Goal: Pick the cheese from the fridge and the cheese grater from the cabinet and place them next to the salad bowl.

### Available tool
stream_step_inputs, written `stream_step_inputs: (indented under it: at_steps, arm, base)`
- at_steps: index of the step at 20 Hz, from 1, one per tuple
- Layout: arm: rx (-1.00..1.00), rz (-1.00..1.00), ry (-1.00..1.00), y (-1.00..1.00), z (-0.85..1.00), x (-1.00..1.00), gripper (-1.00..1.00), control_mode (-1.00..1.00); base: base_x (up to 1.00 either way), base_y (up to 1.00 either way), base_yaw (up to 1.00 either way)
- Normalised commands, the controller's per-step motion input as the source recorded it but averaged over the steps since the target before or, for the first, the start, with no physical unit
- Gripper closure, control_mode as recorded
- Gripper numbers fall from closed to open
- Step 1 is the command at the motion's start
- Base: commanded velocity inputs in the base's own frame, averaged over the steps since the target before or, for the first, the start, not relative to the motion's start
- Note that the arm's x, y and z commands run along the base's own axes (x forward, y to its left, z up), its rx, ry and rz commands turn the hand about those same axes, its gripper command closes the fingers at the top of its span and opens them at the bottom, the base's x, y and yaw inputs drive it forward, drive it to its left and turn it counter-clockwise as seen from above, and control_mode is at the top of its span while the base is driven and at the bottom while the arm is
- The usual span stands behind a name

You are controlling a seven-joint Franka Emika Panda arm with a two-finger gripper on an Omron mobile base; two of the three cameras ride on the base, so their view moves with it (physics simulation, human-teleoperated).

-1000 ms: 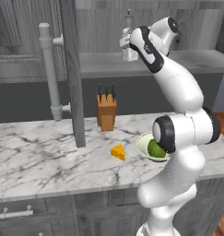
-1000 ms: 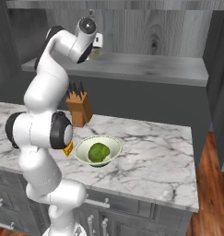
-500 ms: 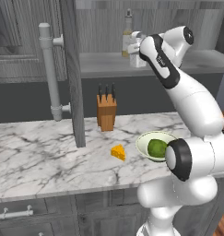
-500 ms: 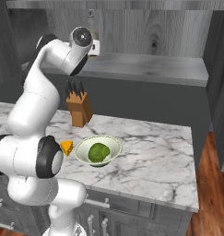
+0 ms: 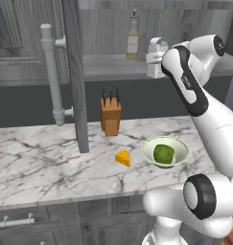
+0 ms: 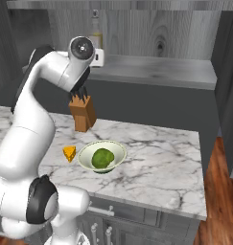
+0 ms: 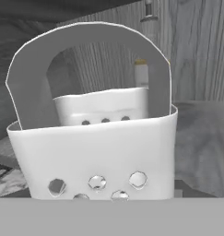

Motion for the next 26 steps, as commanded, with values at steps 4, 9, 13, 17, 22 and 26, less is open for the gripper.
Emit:
stream_step_inputs:
  at_steps: [4, 9, 13, 17, 22, 26]
  arm:
    - [0.0, -0.06, 0.0, -0.47, -0.08, -0.8, 1.0, -1.0]
    - [-0.01, -0.09, 0.0, -0.48, -0.17, -0.75, 1.0, -1.0]
    - [-0.05, -0.11, 0.01, -0.48, -0.26, -0.7, 1.0, -1.0]
    - [-0.09, -0.12, 0.09, -0.46, -0.34, -0.55, 1.0, -1.0]
    - [-0.11, -0.1, 0.14, -0.38, -0.51, -0.35, 1.0, -1.0]
    - [-0.07, -0.04, 0.14, -0.35, -0.62, -0.17, 1.0, -1.0]
  base:
    - [0.0, 0.0, 0.0]
    - [0.0, 0.0, 0.0]
    - [0.0, 0.0, 0.0]
    - [0.0, 0.0, 0.0]
    - [0.0, 0.0, 0.0]
    - [0.0, 0.0, 0.0]
